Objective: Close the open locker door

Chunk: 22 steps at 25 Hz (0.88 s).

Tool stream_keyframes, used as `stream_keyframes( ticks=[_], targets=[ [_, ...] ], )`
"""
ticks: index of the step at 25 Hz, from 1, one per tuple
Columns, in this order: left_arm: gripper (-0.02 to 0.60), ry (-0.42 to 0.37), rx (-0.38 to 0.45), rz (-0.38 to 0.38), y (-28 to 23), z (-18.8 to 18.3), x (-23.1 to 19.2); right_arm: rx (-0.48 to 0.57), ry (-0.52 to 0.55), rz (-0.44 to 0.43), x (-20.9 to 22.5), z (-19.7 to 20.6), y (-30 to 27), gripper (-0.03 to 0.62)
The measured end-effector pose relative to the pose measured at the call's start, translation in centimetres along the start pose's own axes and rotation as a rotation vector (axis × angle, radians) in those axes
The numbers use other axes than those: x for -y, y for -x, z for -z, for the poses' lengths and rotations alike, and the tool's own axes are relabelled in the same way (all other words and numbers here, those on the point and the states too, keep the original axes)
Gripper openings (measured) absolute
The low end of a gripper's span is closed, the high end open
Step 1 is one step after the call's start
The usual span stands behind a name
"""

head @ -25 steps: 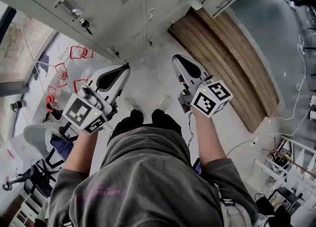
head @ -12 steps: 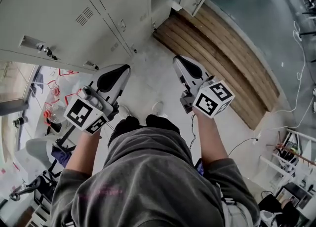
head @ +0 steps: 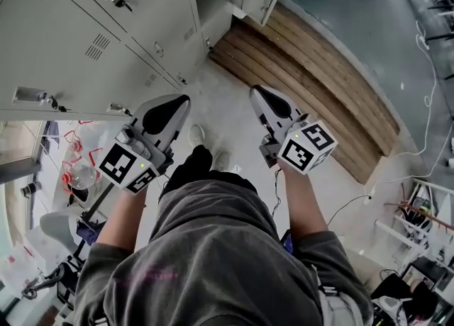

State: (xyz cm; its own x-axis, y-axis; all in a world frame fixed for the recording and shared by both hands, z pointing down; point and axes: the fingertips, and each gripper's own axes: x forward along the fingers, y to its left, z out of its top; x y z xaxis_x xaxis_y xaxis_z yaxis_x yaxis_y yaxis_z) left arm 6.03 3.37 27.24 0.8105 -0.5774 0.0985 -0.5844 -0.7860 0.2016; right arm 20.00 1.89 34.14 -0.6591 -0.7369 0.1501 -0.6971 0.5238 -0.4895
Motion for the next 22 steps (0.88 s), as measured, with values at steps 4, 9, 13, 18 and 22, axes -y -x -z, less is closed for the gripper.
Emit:
stream_keyframes(
  ticks=[4, 9, 13, 18, 22],
  targets=[
    [0.014, 0.014, -0.005, 0.021, -2.1, 0.3, -0.9, -0.003, 0.004, 0.011, 1.4, -0.7, -0.4, 0.029],
    [0.014, 0.022, -0.004, 0.05, -5.3, 0.4, -2.9, -0.003, 0.004, 0.026, 3.6, -1.7, -1.8, 0.029],
    [0.014, 0.027, -0.005, 0.085, -8.0, -0.1, -4.8, -0.003, -0.001, 0.048, 5.4, -2.8, -3.5, 0.029],
    [0.014, 0.022, -0.012, 0.125, -11.3, -1.2, -7.7, -0.001, -0.001, 0.078, 7.6, -4.8, -5.7, 0.028],
    [0.014, 0.016, -0.011, 0.155, -13.7, -2.5, -10.3, 0.007, -0.008, 0.102, 9.3, -6.6, -8.0, 0.028]
  ],
)
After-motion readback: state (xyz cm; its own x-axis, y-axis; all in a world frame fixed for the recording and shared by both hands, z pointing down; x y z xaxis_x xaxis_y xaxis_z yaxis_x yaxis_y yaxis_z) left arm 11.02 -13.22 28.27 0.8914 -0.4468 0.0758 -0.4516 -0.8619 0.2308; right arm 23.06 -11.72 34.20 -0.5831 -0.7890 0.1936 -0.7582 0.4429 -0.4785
